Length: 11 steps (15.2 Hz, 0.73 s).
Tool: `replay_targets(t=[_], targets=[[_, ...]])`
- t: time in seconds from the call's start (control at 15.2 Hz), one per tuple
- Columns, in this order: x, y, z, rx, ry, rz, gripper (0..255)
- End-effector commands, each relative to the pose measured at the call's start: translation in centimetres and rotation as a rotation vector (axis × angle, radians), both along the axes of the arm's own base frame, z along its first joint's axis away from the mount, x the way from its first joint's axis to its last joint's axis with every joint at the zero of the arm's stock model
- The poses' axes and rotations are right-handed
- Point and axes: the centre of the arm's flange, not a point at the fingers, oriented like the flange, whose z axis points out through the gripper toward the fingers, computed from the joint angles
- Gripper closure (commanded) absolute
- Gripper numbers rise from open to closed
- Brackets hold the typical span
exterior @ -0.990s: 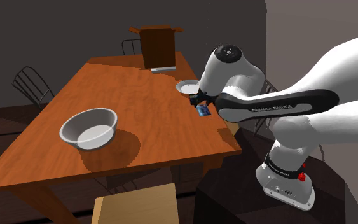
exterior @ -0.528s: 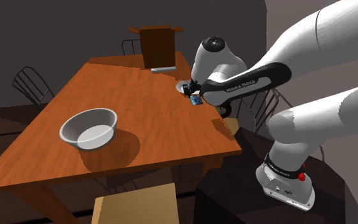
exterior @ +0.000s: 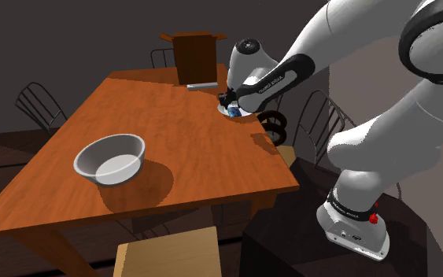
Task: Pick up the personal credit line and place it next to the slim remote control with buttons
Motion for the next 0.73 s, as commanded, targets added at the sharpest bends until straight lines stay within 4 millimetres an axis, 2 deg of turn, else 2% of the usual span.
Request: replay_targets(t=[0.0, 0.66], targets=[[2.1, -1.5, -0.1, 0.001, -0.002, 0.001, 255], [13.1, -8.8, -0.1, 0.001, -0.002, 0.001, 255]])
